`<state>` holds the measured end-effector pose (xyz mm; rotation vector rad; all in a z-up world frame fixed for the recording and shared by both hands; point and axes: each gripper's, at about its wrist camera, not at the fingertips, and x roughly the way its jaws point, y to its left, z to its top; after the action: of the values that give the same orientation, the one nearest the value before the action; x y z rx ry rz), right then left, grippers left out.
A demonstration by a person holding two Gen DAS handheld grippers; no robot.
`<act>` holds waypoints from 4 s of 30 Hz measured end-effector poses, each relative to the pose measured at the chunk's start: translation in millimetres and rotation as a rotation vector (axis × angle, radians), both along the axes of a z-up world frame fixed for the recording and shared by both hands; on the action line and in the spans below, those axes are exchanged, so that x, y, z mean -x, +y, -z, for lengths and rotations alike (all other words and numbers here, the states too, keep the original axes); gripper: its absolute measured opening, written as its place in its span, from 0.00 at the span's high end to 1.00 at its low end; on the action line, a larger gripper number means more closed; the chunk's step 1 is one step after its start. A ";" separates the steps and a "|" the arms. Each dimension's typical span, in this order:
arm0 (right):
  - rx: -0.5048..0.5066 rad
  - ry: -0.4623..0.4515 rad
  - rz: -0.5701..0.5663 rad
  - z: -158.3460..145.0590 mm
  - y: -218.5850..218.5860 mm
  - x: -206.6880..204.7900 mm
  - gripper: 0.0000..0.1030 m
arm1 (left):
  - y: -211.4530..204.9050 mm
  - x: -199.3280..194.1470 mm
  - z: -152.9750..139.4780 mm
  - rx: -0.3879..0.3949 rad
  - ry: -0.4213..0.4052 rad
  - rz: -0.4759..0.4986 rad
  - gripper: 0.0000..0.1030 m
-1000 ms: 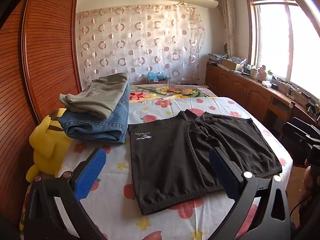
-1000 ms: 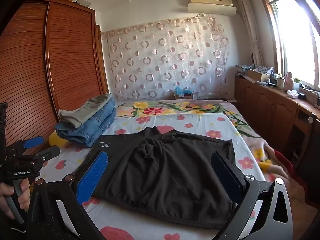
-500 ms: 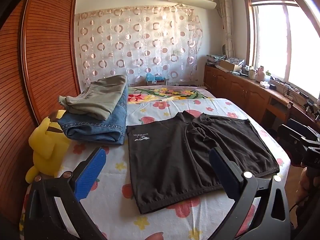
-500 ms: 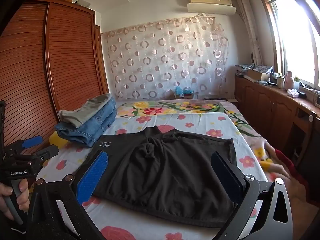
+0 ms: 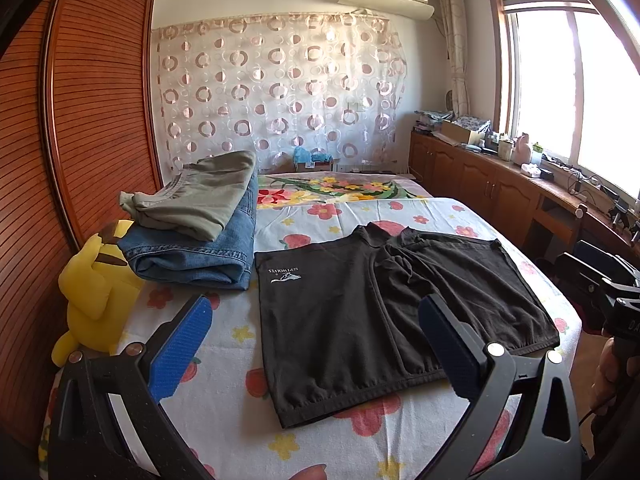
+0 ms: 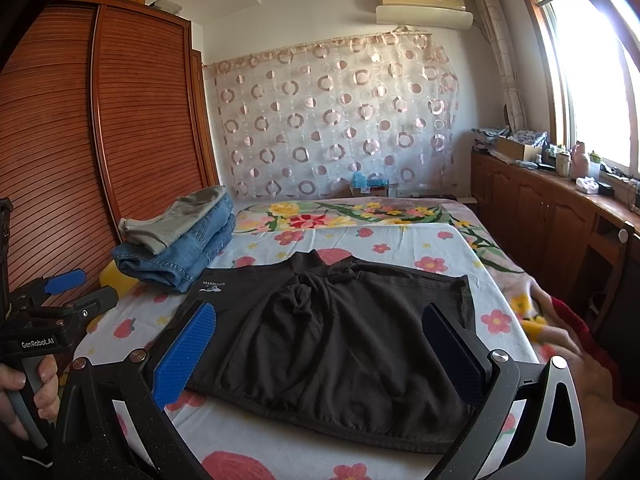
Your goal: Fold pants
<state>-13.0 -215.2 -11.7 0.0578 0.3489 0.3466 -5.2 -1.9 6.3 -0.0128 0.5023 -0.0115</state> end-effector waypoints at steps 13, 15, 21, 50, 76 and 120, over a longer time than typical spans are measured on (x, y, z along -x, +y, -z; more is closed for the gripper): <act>0.001 -0.002 0.000 0.2 0.9 0.7 0.00 | -0.7 0.5 -0.8 -0.001 -0.001 0.000 0.00; 0.000 -0.003 -0.001 0.1 0.8 1.0 0.00 | -0.3 0.1 -0.1 -0.001 -0.001 -0.001 0.00; 0.000 -0.002 -0.001 -0.1 0.7 1.2 0.00 | -0.5 0.1 -0.2 -0.001 -0.001 -0.001 0.00; -0.002 -0.006 0.000 0.3 1.8 1.6 0.00 | -1.3 2.2 -2.0 -0.003 -0.003 -0.001 0.00; 0.003 0.053 -0.018 8.9 -2.6 -8.8 0.00 | 1.4 -13.7 33.5 -0.003 0.091 -0.005 0.00; 0.215 0.243 0.025 25.3 -18.4 -18.4 0.00 | 50.5 -15.7 104.8 0.098 0.284 0.036 0.07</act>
<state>5.4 -233.6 -37.0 -0.1073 0.6238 0.2755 10.5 48.6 -98.5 -0.1024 0.7856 -0.0697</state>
